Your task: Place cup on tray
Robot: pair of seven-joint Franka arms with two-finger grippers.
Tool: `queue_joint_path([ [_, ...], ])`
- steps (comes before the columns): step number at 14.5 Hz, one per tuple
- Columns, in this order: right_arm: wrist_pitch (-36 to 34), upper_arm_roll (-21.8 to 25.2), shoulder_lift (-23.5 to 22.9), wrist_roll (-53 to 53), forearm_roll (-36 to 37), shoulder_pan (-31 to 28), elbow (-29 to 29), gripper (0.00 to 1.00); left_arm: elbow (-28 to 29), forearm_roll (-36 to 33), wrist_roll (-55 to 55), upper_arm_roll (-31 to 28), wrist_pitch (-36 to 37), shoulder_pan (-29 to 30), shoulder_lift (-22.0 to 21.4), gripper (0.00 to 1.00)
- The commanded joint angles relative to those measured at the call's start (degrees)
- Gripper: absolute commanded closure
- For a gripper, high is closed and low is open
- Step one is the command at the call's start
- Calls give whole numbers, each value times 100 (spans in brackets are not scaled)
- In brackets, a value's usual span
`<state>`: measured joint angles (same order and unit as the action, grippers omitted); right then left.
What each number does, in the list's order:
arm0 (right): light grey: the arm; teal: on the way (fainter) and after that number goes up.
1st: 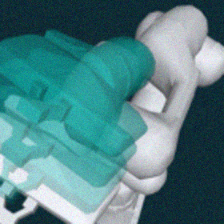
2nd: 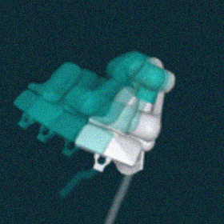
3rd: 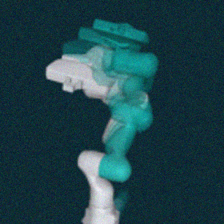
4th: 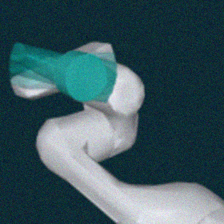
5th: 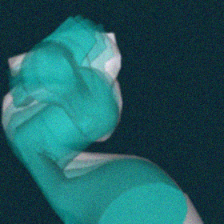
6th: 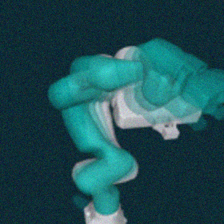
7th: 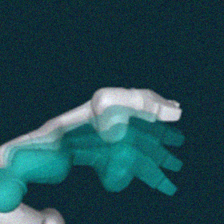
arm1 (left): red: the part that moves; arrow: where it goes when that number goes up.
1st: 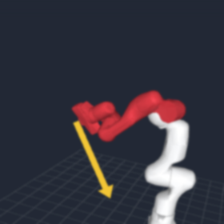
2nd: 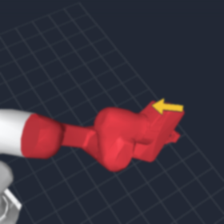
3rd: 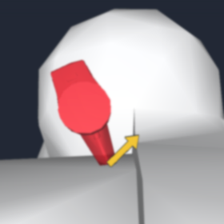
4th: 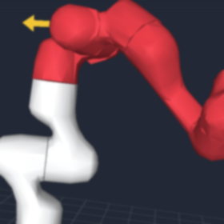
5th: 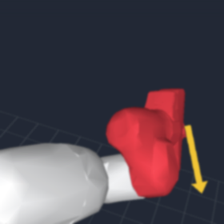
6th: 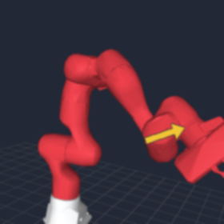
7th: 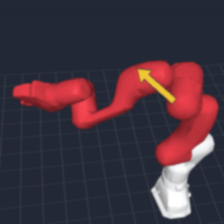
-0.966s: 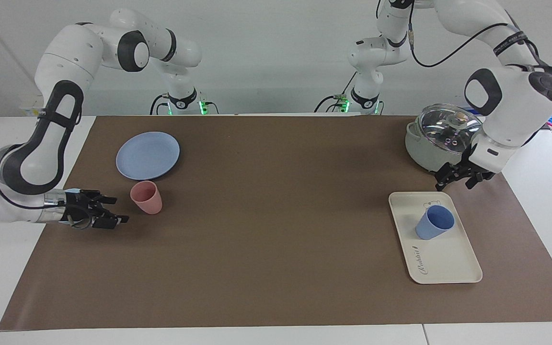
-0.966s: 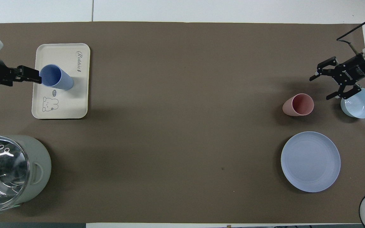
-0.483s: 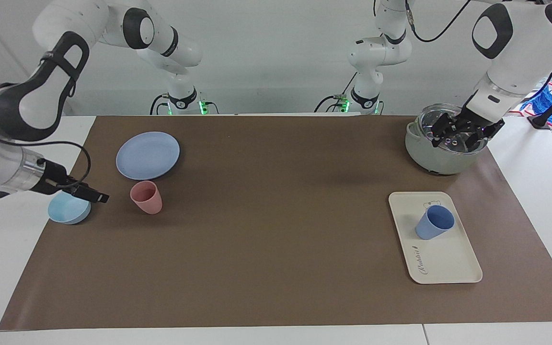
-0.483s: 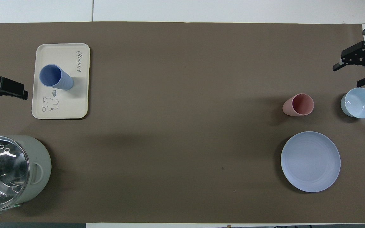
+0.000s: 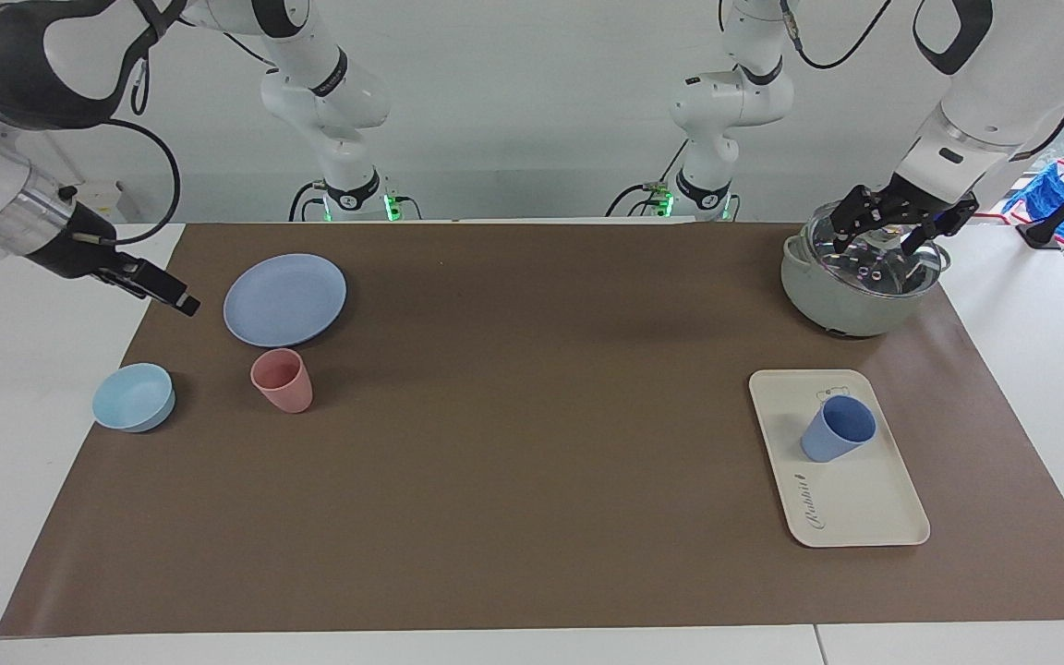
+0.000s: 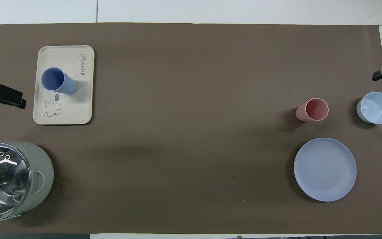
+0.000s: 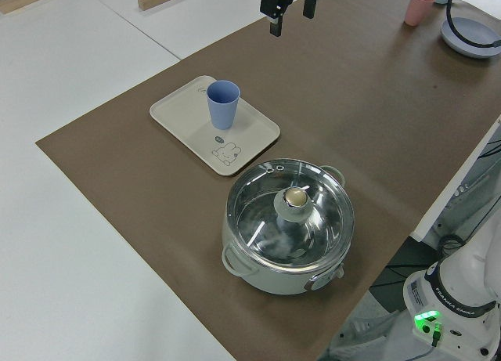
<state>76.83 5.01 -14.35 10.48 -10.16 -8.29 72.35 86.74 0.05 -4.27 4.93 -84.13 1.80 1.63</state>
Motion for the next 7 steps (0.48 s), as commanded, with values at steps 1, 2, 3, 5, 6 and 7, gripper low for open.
queue_joint_path([
  [1,-63,-44,459,-616,636,204,280,0,124,-50,127,43,-227,22,-110,0],
  [2,-98,-44,564,-644,751,213,297,0,63,116,250,26,-218,40,-102,0],
  [3,-150,-44,591,-661,787,231,324,0,97,179,260,8,-218,66,-119,0],
  [5,-177,-27,644,-1072,1005,240,385,0,421,188,260,-18,-270,127,-302,0],
  [6,-169,-27,853,-1214,1181,301,707,0,475,188,260,-18,-323,180,-321,0],
  [7,-47,-18,1160,-1233,1226,319,1250,0,467,188,269,-18,-332,180,-321,0],
])
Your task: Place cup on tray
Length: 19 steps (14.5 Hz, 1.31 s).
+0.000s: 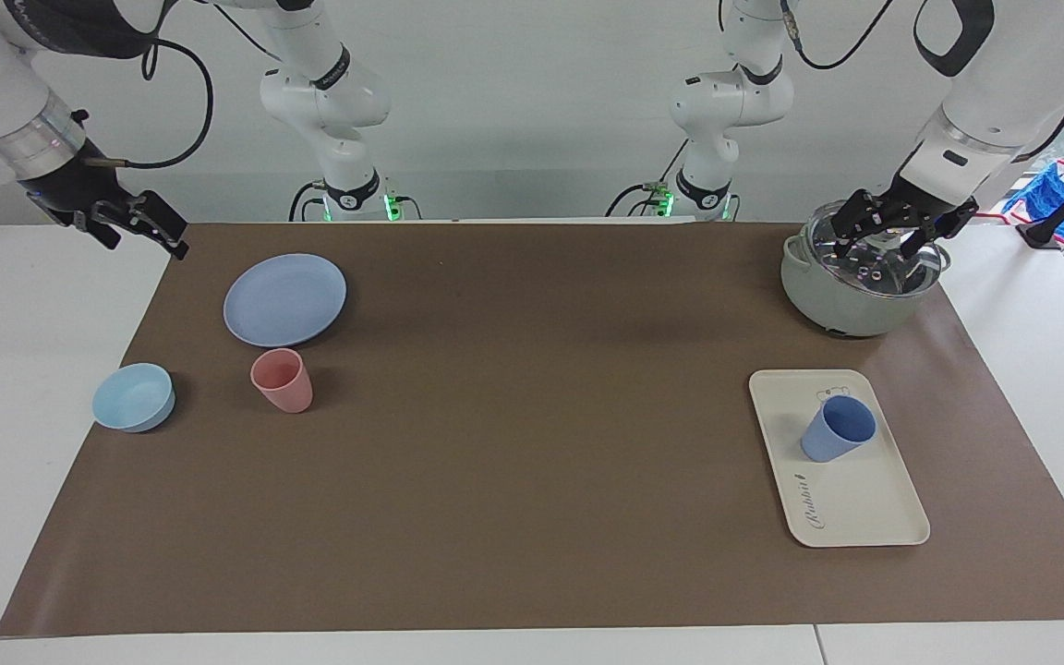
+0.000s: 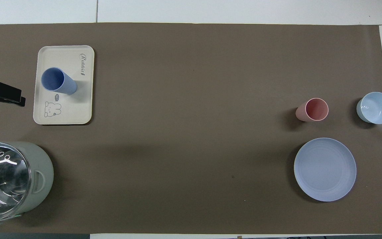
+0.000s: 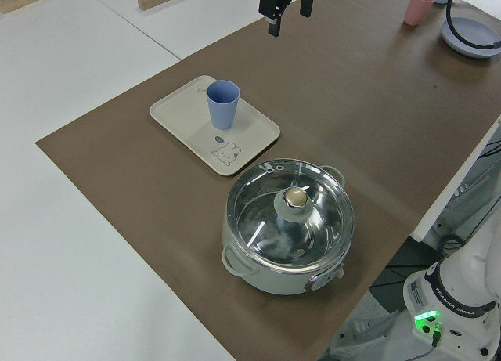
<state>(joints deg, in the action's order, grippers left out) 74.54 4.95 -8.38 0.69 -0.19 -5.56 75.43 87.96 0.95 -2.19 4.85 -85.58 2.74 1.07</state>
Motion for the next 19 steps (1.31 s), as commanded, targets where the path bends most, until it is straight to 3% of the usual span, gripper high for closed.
queue_joint_path([
  [1,384,23,800,-237,221,46,1286,0,319,116,69,-10,-187,86,-256,0],
  [4,790,41,838,-272,265,283,1378,0,266,239,350,-19,-204,95,-265,0],
  [14,1028,137,1005,115,133,503,1904,0,292,187,306,-1,-125,78,-274,0],
  [19,1054,147,987,-130,142,486,1809,0,292,186,359,-1,-116,78,-370,0],
])
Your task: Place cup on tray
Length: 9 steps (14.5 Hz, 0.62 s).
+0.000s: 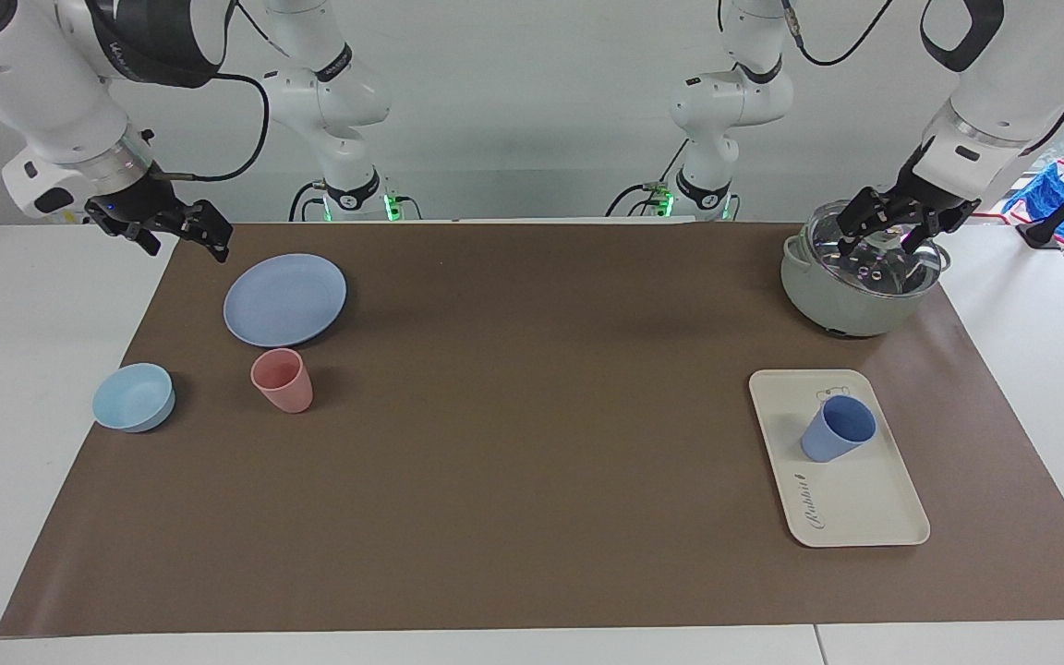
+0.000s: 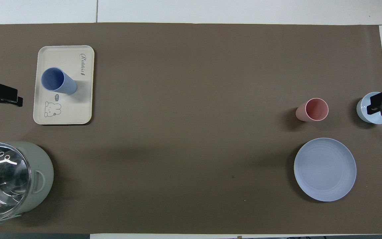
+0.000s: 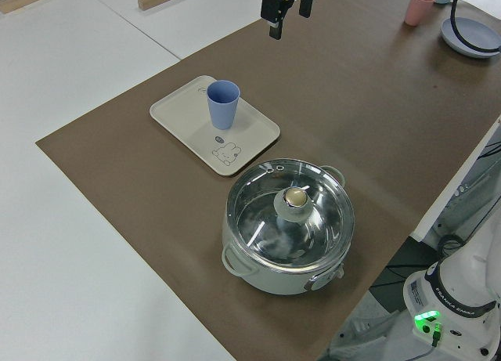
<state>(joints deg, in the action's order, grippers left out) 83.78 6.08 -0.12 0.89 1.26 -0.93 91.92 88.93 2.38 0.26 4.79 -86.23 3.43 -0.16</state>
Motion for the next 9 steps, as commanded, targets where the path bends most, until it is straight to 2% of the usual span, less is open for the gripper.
queue_joint_path([
  [1,138,43,162,-307,6,23,151,0,203,52,123,5,-70,17,-247,0],
  [8,208,-19,171,-371,67,31,80,0,230,44,105,5,-79,17,-265,0],
  [9,400,-19,171,-388,67,31,80,0,230,52,97,5,-61,17,-256,0],
])
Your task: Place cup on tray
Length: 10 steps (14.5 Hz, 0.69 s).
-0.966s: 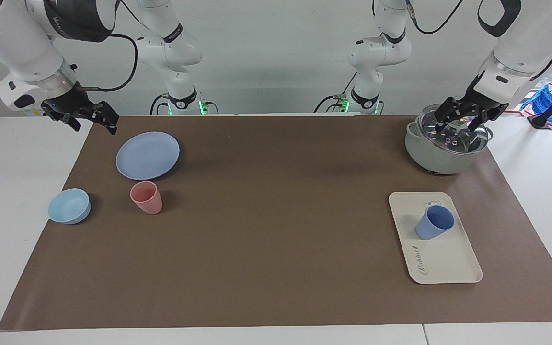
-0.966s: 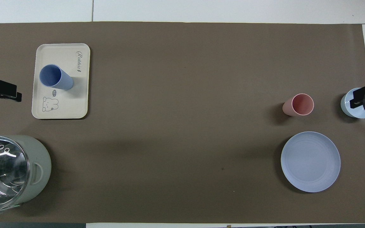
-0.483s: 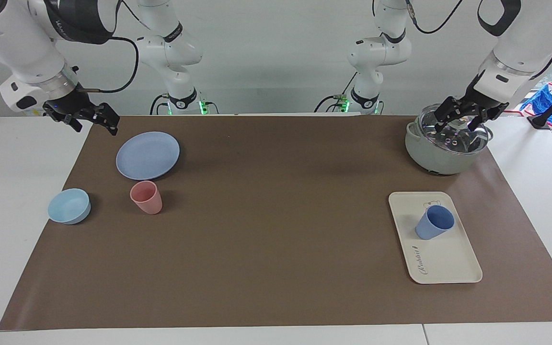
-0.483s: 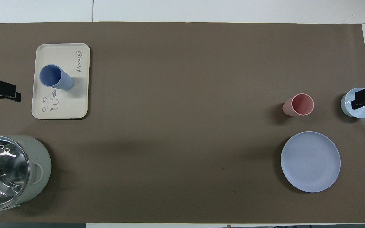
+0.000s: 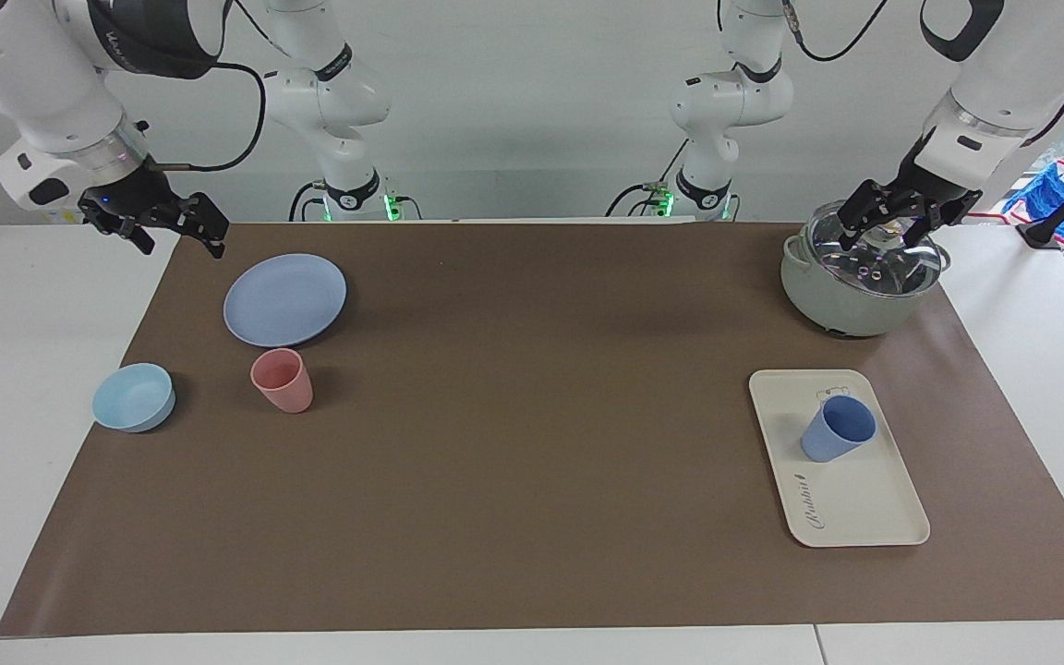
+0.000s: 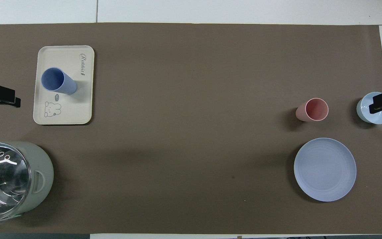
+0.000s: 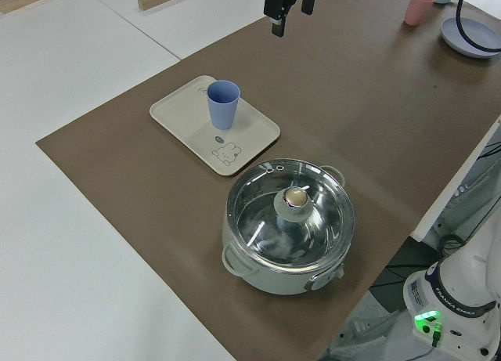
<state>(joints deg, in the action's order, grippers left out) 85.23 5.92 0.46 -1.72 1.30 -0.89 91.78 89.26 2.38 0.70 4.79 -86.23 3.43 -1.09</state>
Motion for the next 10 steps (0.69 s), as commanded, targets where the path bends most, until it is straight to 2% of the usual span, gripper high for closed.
queue_joint_path([
  [1,353,-3,112,-126,55,28,103,0,197,44,53,5,-61,17,-172,0],
  [10,337,15,121,-118,46,37,112,0,197,52,53,5,-61,17,-172,0],
])
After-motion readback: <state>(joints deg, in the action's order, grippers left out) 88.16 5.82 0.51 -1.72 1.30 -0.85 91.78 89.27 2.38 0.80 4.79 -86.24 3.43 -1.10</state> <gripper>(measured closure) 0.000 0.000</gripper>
